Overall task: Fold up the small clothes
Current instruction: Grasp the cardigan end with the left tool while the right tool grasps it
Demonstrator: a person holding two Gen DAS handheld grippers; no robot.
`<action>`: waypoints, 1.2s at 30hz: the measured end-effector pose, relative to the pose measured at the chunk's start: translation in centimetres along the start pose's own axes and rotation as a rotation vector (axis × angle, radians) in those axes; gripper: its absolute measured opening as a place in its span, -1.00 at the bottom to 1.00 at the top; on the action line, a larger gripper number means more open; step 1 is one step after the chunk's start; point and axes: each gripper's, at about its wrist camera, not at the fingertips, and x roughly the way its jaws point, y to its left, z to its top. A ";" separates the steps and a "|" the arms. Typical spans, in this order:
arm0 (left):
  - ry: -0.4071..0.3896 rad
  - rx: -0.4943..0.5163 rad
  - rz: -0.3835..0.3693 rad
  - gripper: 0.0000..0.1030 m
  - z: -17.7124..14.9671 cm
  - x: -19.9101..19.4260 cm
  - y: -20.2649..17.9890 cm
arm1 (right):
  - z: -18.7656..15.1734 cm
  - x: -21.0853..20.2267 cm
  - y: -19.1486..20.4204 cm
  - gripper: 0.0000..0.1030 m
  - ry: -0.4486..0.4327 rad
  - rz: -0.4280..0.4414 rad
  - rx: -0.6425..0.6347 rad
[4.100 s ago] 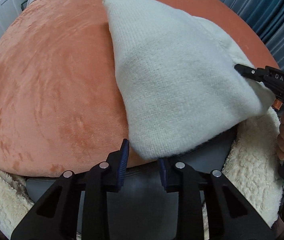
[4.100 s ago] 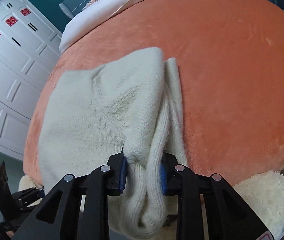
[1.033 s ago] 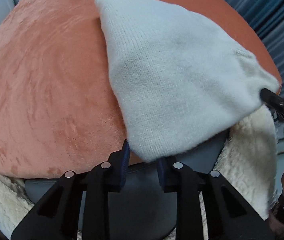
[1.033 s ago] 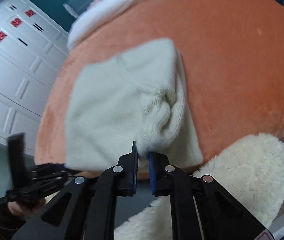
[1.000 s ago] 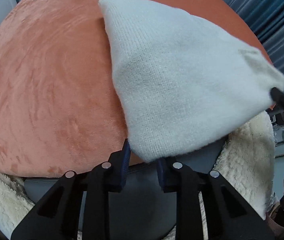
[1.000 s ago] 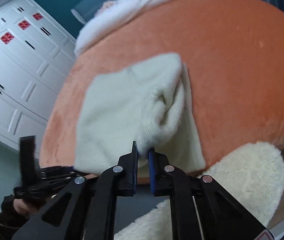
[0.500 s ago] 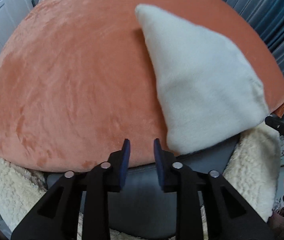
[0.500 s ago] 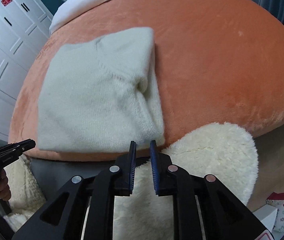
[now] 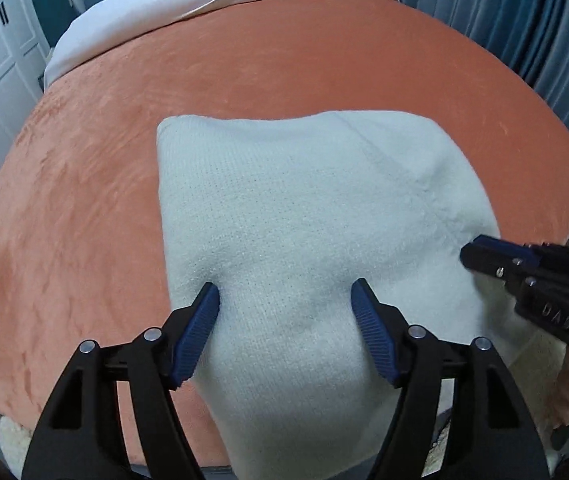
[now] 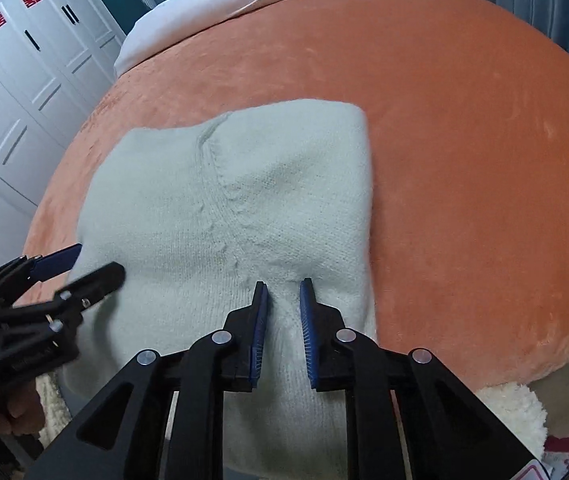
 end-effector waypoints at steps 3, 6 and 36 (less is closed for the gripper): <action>0.015 -0.062 -0.063 0.44 -0.2 -1.6 0.8 | 0.1 -3.2 -0.8 -0.10 -0.050 0.022 0.042; 0.036 -0.144 -0.111 0.52 -0.4 -2.2 1.9 | 0.0 -5.2 -2.0 0.04 -0.089 0.046 0.080; 0.142 -0.434 -0.257 0.91 -0.6 4.1 6.6 | 0.3 3.9 -4.4 0.68 0.033 0.240 0.247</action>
